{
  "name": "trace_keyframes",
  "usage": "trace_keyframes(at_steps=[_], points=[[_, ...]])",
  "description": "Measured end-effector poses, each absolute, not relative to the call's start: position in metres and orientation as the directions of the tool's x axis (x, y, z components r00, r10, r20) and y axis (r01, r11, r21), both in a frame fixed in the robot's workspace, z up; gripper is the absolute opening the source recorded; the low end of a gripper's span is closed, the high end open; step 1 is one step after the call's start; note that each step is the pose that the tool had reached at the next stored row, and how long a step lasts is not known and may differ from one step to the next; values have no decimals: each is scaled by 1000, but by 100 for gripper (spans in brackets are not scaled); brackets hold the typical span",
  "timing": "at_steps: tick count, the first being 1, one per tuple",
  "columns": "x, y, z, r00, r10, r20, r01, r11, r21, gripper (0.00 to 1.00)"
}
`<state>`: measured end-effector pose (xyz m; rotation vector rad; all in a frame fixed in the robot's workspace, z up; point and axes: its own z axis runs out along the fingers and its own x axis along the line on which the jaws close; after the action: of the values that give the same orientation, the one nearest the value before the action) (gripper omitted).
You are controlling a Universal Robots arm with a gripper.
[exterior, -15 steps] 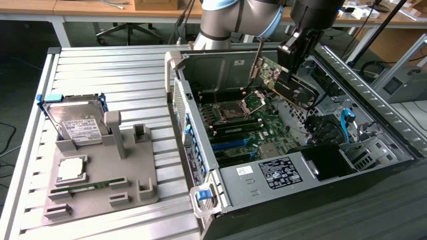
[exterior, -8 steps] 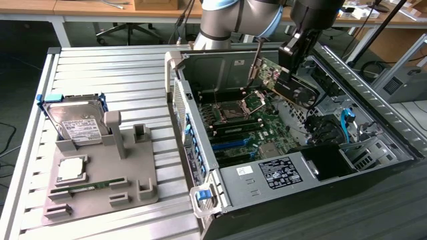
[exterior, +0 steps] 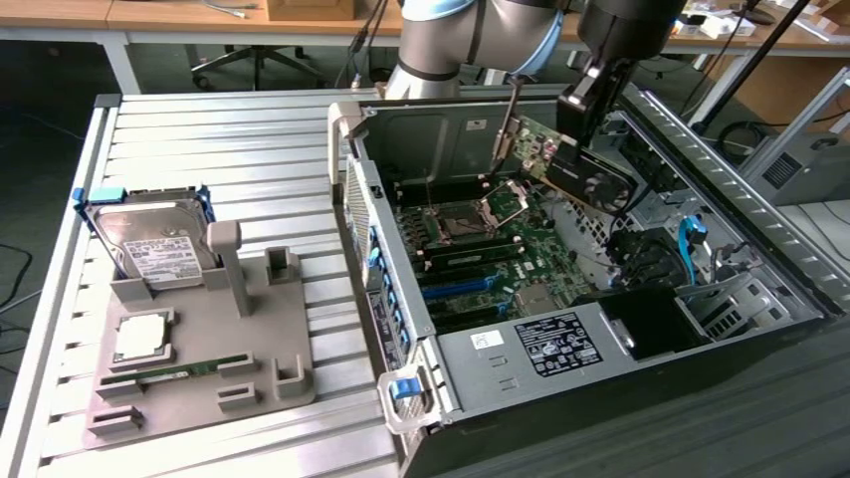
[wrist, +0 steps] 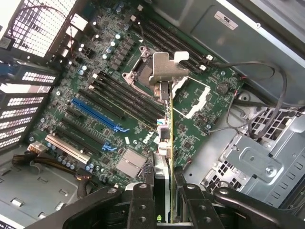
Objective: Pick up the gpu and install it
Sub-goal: 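Insert the gpu into the slot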
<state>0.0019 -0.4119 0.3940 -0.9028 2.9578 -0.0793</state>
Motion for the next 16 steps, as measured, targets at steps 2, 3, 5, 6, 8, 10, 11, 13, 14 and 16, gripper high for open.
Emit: trace_keyframes(at_steps=[2, 3, 5, 6, 8, 10, 11, 13, 14, 16], points=[[2, -412, 394, -821, -570, -31, -567, 821, -63, 27], [2, -412, 394, -819, -573, -31, -571, 819, -63, 27], [2, -412, 394, -812, -582, -31, -580, 812, -63, 27], [2, -412, 394, -808, -588, -31, -585, 808, -64, 27], [2, -412, 394, -802, -596, -30, -594, 802, -64, 27], [2, -412, 393, -795, -606, -30, -604, 794, -64, 27], [2, -412, 393, -791, -611, -30, -609, 791, -64, 27], [2, -412, 393, -784, -621, -30, -618, 783, -64, 27], [2, -412, 393, -780, -625, -30, -623, 780, -65, 27], [2, -412, 393, -774, -632, -30, -630, 774, -65, 27]])
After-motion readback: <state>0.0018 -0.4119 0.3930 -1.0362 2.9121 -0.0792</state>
